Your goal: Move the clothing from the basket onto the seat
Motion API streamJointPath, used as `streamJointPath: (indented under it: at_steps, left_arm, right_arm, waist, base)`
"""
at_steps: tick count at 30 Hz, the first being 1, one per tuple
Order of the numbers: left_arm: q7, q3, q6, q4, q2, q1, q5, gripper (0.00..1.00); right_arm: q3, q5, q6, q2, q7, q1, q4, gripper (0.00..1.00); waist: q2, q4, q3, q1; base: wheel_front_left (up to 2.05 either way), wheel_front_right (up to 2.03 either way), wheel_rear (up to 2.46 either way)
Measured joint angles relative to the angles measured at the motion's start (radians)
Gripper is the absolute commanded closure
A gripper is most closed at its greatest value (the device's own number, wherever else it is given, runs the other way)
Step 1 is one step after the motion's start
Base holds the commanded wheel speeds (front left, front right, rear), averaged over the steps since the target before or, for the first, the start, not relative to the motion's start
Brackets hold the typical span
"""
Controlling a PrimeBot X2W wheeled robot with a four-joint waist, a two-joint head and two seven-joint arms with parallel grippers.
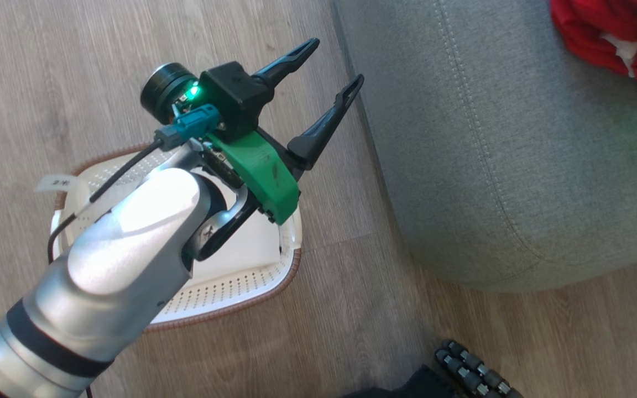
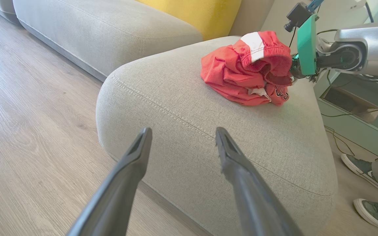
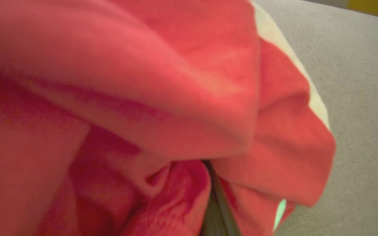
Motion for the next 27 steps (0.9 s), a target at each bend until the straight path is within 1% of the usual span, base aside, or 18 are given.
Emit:
streamJointPath:
  at_steps: [4,5,6,7,8,14,19,24,27]
  left_arm:
    - [-0.009,0.0,0.0,0.004,-0.001,0.0,0.0,0.0]
    - [-0.009,0.0,0.0,0.006,-0.001,0.0,0.0,0.0]
    - [-0.012,0.0,0.0,0.008,-0.001,0.0,0.0,0.0]
    - [-0.012,0.0,0.0,0.009,-0.002,0.0,-0.002,0.0]
    - [-0.017,0.0,0.0,0.012,-0.002,0.0,-0.002,0.0]
    - [-0.035,0.0,0.001,0.032,-0.003,0.006,-0.017,0.0]
    - [-0.052,0.0,0.002,0.042,-0.003,0.046,-0.032,0.0]
    - [-0.062,0.001,0.012,0.053,0.0,0.089,-0.05,0.0]
    - [-0.069,0.002,0.02,0.053,0.001,0.11,-0.058,0.0]
  right_arm:
    - [0.042,0.054,0.0,-0.015,0.044,0.0,-0.017,1.0]
    - [0.053,0.065,0.0,-0.018,0.049,0.0,-0.022,0.87]
    - [0.061,0.077,0.0,-0.021,0.053,0.0,-0.025,0.56]
    - [0.069,0.086,0.0,-0.025,0.054,0.0,-0.028,0.15]
    - [0.079,0.095,0.0,-0.028,0.055,0.0,-0.03,0.0]
    - [0.145,0.141,0.0,-0.045,0.074,0.004,-0.056,0.0]
    - [0.209,0.19,0.0,-0.081,0.119,0.013,-0.089,0.0]
    - [0.272,0.253,0.0,-0.113,0.17,0.069,-0.146,0.0]
    - [0.301,0.287,0.0,-0.142,0.177,0.093,-0.189,0.0]
  waist:
    - [0.0,-0.002,-0.017,0.0]
    - [0.0,-0.003,-0.022,0.0]
    - [0.0,-0.005,-0.028,0.0]
    - [0.0,-0.007,-0.034,0.0]
    - [0.0,-0.008,-0.04,0.0]
    - [0.0,-0.019,-0.091,0.0]
    - [0.0,-0.032,-0.148,0.0]
    - [0.0,-0.048,-0.213,-0.0001]
    - [0.0001,-0.057,-0.251,-0.0001]
  base:
    - [0.0,0.0,0.0]
    - [0.0,0.0,0.0]
    - [0.0,0.0,0.0]
    - [0.0,0.0,0.0]
    - [0.0,0.0,0.0]
    - [0.0,0.0,0.0]
    - [0.0,0.0,0.0]
    - [0.0,0.0,0.0]
    - [0.0,0.0,0.0]
